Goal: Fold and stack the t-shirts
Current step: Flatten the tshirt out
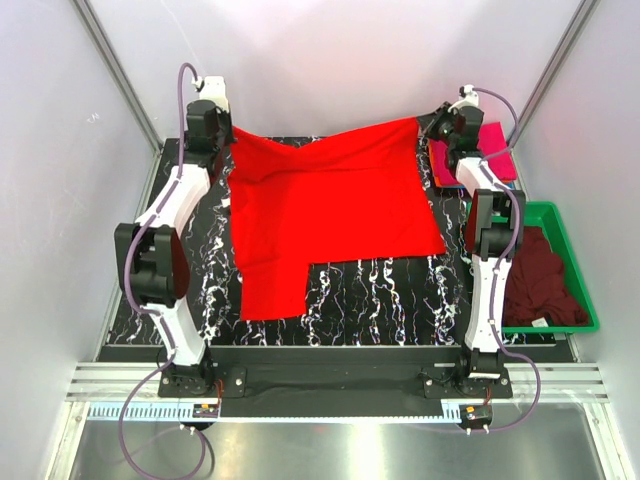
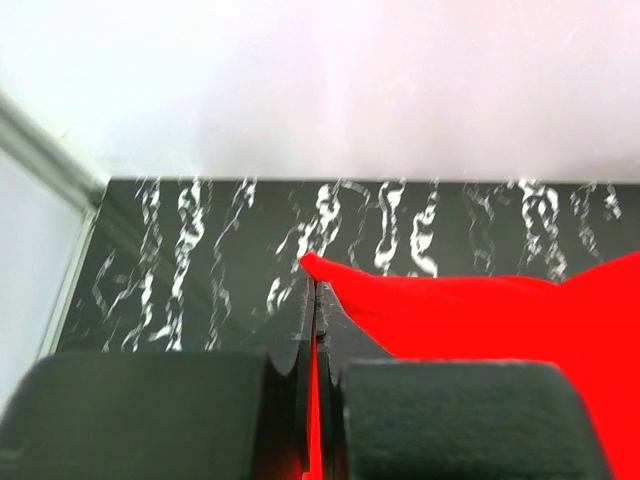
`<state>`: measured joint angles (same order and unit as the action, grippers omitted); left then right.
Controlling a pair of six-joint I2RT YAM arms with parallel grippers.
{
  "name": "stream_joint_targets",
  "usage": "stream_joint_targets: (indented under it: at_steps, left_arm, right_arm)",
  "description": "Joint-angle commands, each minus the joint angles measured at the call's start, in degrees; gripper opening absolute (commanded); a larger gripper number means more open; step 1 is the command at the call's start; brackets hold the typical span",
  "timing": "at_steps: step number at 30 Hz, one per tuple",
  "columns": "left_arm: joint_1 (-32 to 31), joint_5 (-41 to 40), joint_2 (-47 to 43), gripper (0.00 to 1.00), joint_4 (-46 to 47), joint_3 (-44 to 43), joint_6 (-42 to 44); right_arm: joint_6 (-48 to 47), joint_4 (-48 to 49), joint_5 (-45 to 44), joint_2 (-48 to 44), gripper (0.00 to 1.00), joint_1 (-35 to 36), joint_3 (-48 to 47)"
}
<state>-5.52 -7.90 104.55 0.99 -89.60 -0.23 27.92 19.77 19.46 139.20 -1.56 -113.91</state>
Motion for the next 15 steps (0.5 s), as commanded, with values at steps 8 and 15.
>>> stream_joint_targets:
  at_steps: [8,15]
  left_arm:
    - [0.8,2.6,8.6,0.0,3.7,-12.1,0.3]
    - [1.1,7.5,8.8,0.0,0.7,-11.7,1.2]
  right_arm:
    - [-4.0,7.9,3.8,7.4,0.0,-0.5,-12.5]
    - [-2.2,8.5,4.1,6.2,0.0,-0.5,-9.2]
